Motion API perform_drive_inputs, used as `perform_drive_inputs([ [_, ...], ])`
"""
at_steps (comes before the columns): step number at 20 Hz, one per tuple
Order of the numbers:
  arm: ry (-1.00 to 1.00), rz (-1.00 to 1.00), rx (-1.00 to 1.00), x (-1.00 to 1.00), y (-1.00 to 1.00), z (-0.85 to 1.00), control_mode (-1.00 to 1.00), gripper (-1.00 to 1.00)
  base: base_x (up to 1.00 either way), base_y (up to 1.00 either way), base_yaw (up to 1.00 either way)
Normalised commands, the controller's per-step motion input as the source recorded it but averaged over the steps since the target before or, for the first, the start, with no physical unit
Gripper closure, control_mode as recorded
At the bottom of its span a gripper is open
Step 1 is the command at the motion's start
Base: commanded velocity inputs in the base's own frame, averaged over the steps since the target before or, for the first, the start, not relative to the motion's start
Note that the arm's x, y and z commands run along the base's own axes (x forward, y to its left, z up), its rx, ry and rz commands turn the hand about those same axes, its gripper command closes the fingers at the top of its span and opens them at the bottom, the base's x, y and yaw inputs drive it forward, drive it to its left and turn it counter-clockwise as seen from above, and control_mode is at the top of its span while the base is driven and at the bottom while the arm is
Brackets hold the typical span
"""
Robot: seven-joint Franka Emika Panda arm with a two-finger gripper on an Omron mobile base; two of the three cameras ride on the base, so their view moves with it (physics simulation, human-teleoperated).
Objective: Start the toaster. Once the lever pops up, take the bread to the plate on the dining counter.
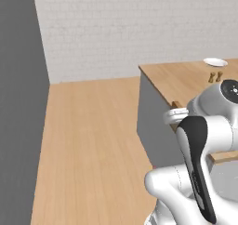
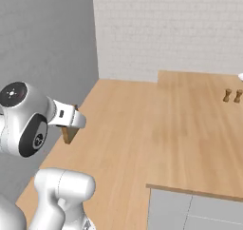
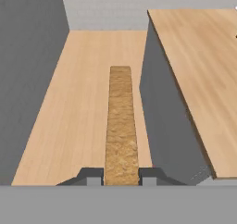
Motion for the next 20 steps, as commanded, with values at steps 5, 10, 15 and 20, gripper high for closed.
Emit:
perform_drive_inputs([
  [5,0.0,0.0,0.0,0.0,0.0,0.0,1.0,1.0,0.82,0.83,-0.11],
  [10,0.0,0.0,0.0,0.0,0.0,0.0,1.0,1.0,0.99,0.54,-0.06],
  [15,0.0,0.0,0.0,0.0,0.0,0.0,1.0,1.0,1.0,0.07,-0.01],
  [20,0.0,0.0,0.0,0.0,0.0,0.0,1.0,1.0,1.0,0.0,-0.02],
])
